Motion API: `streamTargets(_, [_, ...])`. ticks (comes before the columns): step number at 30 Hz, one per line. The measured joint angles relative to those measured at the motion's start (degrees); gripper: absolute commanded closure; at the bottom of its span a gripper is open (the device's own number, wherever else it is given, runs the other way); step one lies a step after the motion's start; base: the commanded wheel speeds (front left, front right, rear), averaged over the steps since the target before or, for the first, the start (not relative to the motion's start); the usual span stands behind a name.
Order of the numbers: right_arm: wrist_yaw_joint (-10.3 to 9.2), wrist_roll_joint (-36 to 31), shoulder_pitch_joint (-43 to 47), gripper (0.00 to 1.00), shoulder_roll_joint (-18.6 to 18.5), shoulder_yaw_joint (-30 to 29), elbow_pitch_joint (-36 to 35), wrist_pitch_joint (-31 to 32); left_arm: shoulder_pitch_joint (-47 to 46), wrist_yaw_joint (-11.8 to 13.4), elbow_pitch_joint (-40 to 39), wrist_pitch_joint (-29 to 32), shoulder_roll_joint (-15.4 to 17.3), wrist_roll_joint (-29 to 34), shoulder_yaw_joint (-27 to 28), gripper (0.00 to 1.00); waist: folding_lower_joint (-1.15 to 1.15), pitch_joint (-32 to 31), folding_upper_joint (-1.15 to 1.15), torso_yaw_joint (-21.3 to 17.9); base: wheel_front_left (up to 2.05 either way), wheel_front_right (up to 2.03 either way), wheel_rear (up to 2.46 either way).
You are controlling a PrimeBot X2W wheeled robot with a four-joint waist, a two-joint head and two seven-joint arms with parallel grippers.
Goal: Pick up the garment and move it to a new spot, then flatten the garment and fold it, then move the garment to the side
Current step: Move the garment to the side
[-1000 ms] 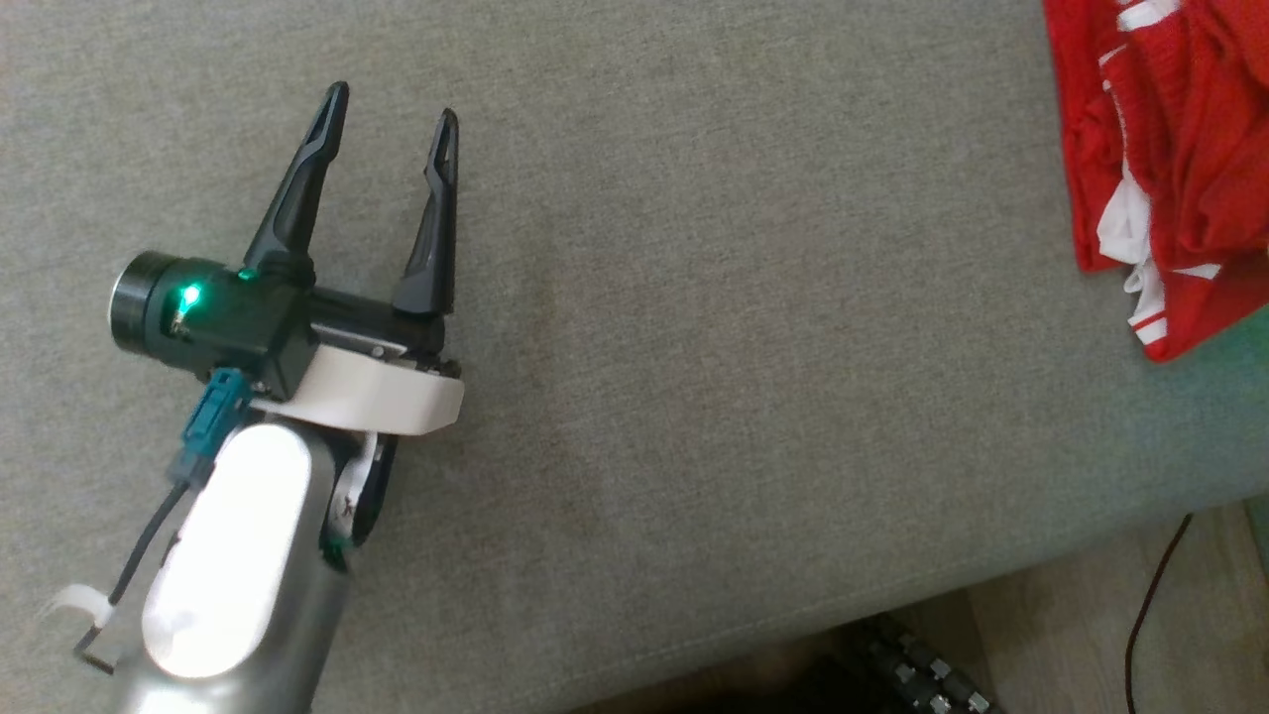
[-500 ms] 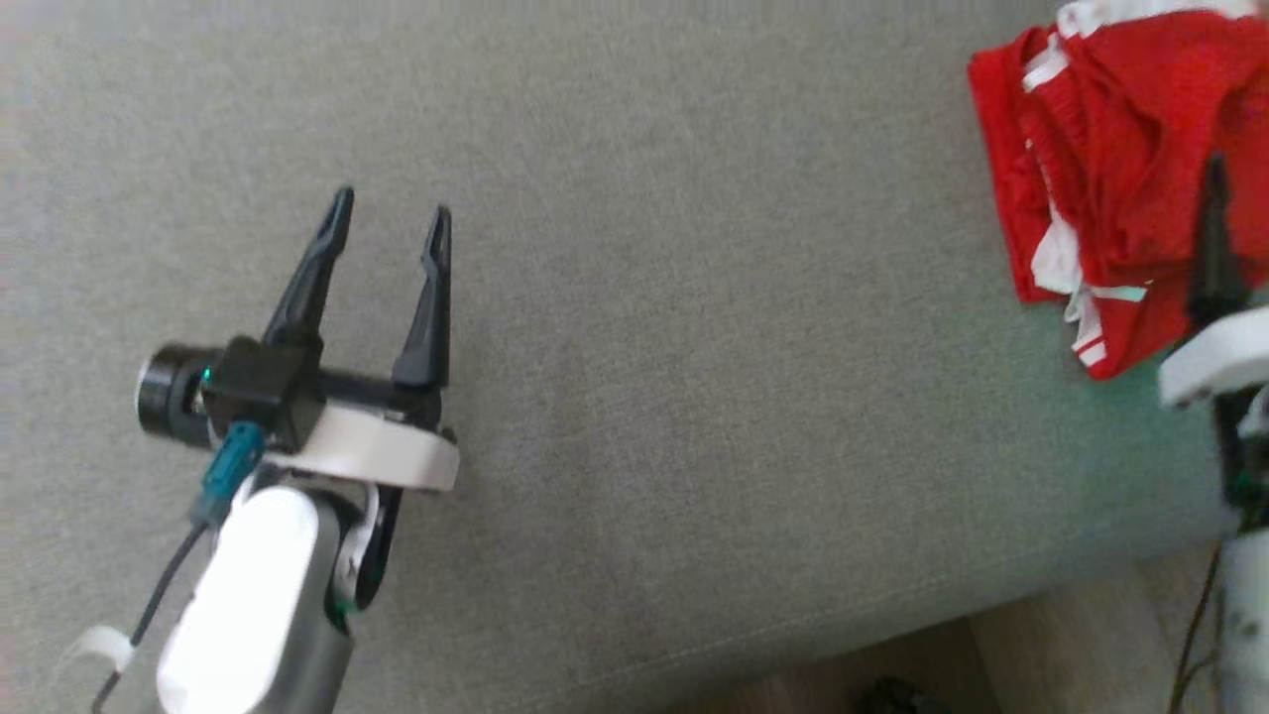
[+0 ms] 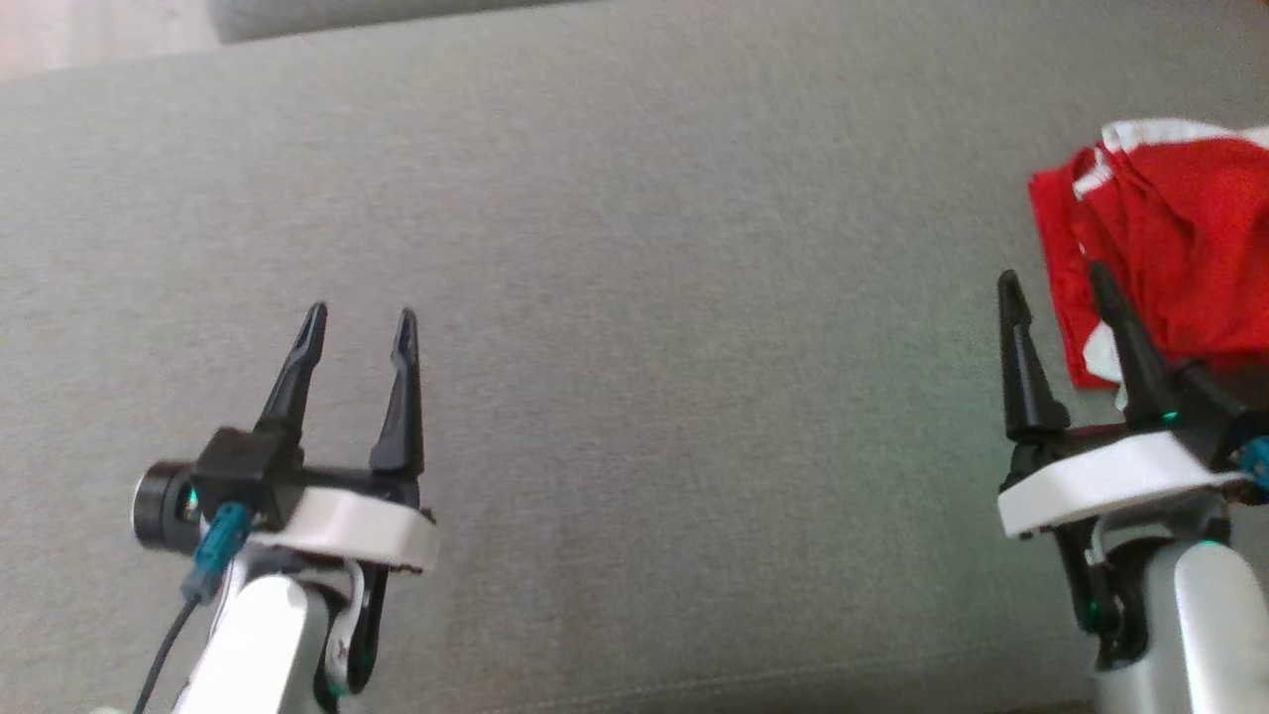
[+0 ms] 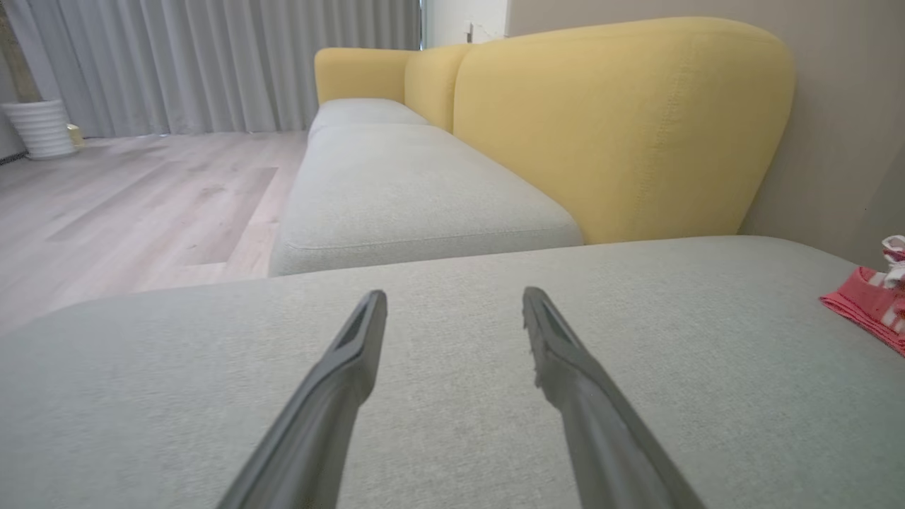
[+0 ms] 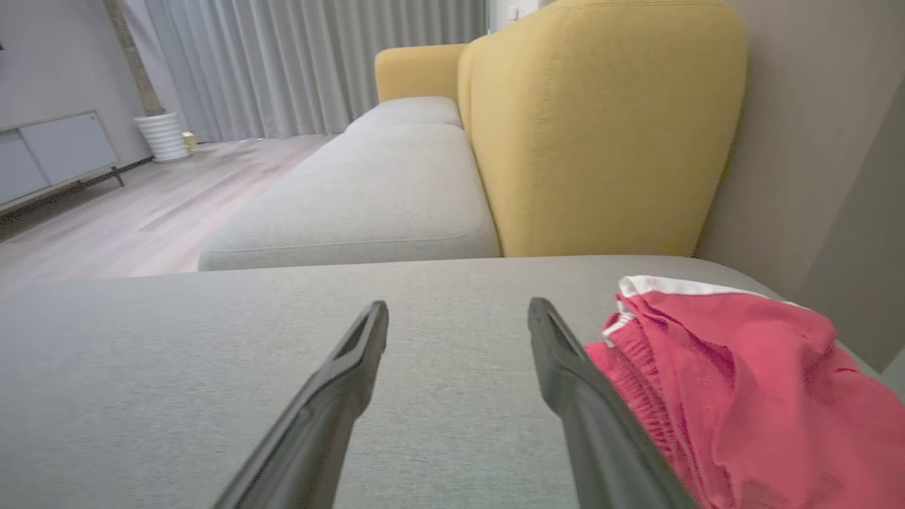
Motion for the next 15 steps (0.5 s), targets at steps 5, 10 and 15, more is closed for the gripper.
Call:
streamTargets(5, [0.00, 0.4, 1.6, 0.00, 0.1, 2.0, 0.7, -0.9, 3.6, 0.7, -0.2, 0.0, 0.8, -0.5, 0.5, 0.00, 0.00, -3.6, 0.00, 2.7, 0.00, 0.00, 0.00])
streamTargets(10, [0.00, 0.6, 4.1, 0.00, 0.2, 2.2, 1.7, -1.0, 6.7, 1.1, -0.6, 0.2, 1.5, -0.6, 0.5, 0.00, 0.00, -6.8, 0.00, 4.7, 0.00, 0.00, 0.00])
streamTargets(15, [0.00, 0.9, 5.7, 0.00, 0.2, 2.4, 2.1, -1.0, 8.5, 1.7, -1.1, 0.7, 1.7, -1.1, 0.4, 0.00, 0.00, -9.5, 0.00, 5.6, 0.00, 0.00, 0.00])
